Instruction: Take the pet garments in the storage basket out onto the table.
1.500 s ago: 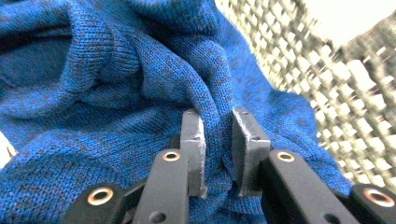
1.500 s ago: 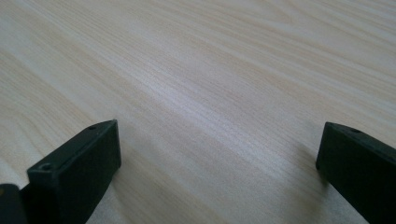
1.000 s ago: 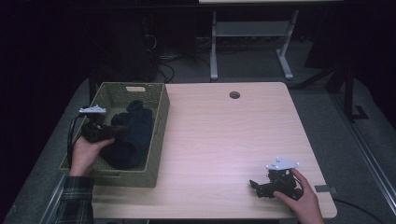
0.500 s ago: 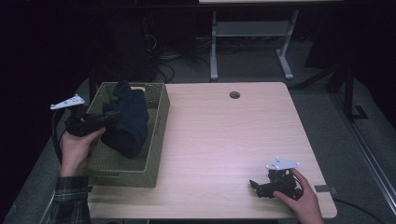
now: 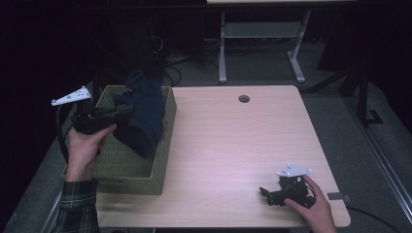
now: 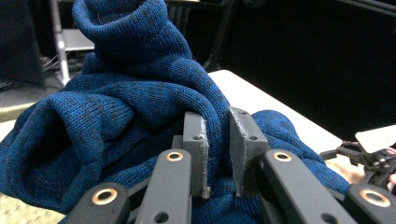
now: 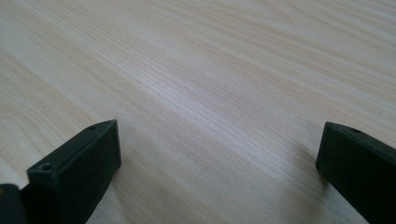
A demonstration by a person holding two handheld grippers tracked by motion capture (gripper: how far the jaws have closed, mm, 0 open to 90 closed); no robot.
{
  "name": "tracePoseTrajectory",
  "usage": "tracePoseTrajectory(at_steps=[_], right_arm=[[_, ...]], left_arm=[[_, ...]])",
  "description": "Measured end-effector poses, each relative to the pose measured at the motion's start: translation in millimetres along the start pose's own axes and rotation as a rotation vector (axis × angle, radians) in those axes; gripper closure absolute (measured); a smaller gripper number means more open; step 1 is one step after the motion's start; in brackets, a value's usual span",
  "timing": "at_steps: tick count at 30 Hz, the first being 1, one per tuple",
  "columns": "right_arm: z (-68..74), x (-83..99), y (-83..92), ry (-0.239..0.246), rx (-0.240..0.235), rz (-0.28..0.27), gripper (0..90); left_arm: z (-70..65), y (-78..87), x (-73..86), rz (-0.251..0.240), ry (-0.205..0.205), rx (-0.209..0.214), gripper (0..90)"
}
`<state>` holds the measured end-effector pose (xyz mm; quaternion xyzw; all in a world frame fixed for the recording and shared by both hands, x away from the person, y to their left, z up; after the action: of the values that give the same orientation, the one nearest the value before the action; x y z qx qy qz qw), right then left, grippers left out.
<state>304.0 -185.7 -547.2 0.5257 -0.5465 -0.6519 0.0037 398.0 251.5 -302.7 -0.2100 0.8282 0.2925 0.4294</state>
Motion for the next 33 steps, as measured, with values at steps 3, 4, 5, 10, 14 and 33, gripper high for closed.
tracePoseTrajectory(at_steps=[3,4,5,10,14,33], right_arm=[[0.0,0.0,0.0,-0.001,0.000,0.000,0.0],[0.0,0.0,0.0,0.000,0.000,0.000,0.0],[0.1,0.0,0.0,-0.001,0.000,0.000,0.0],[0.2,-0.1,0.0,-0.002,0.000,-0.001,0.0],[0.3,-0.2,0.0,-0.004,-0.001,0.000,0.0],[0.3,-0.3,0.0,-0.005,0.000,0.002,0.0]], left_arm=[[-10.7,-5.4,-2.3,0.004,-0.014,0.017,77.6],[-14.4,-7.4,-2.7,0.006,-0.022,0.025,77.6],[-18.2,-9.5,-3.1,0.006,-0.025,0.032,77.6],[-34.4,-19.2,-6.1,0.006,-0.049,0.058,77.6],[-44.9,-27.7,-7.3,0.004,-0.064,0.076,77.6],[-79.0,-92.5,1.3,0.075,-0.103,0.149,77.6]])
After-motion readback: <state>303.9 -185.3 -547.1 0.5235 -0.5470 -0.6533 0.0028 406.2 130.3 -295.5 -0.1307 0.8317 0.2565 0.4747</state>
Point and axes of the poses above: each handheld gripper's, and its own axes: y roughly backward along the jaws, x roughly out of its underside, z roughly to its left, the point moved 9 cm from there along -y, roughly forward along the jaws, and after that the axes turned 15 degrees about y, right-handed, at the moved point
